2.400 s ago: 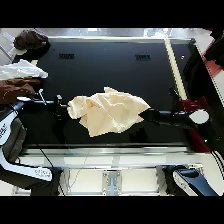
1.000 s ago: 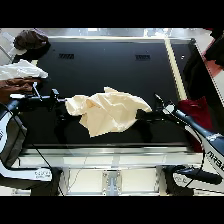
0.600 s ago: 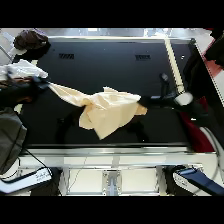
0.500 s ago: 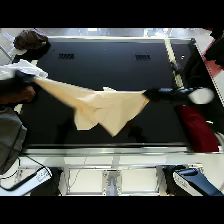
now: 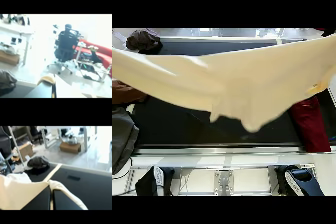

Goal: Fold the shirts.

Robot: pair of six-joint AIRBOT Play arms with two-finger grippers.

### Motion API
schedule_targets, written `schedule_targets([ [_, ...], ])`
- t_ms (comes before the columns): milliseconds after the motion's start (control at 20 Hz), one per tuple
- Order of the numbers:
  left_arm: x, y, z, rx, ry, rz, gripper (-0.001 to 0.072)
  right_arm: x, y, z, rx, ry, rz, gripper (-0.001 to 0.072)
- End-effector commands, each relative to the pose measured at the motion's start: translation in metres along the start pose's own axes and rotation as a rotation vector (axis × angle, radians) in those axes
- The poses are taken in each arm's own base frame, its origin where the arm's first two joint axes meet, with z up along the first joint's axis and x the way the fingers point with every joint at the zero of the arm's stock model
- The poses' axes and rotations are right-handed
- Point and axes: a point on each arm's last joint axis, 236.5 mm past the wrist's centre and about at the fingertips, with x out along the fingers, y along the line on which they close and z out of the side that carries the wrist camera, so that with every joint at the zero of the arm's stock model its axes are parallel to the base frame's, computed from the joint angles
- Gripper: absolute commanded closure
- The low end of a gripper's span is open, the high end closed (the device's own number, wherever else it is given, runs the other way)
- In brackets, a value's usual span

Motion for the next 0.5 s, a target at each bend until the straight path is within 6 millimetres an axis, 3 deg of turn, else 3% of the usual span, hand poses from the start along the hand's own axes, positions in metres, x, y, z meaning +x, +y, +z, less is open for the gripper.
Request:
schedule_targets([
  [0, -0.009, 0.003, -0.016, 0.060, 0.104, 0.053, 0.0702, -0.006, -0.022, -0.002, -0.021, 0.044, -0.108, 0.0694],
  [100, 0.015, 0.025, -0.065, -0.045, 0.290, 0.007, 0.0703, 0.028, -0.059, -0.043, 0.018, 0.195, -0.174, 0.0694],
  [200, 0.050, 0.041, -0.121, -0.131, 0.455, -0.063, 0.0703, 0.080, -0.097, -0.098, 0.085, 0.355, -0.196, 0.0694],
  [350, 0.116, 0.029, -0.251, -0.069, 0.747, -0.150, 0.0702, 0.150, -0.151, -0.200, 0.178, 0.608, -0.218, 0.0693],
  [450, 0.163, 0.026, -0.341, -0.037, 0.850, -0.098, 0.0701, 0.189, -0.184, -0.275, 0.251, 0.759, -0.240, 0.0693],
])
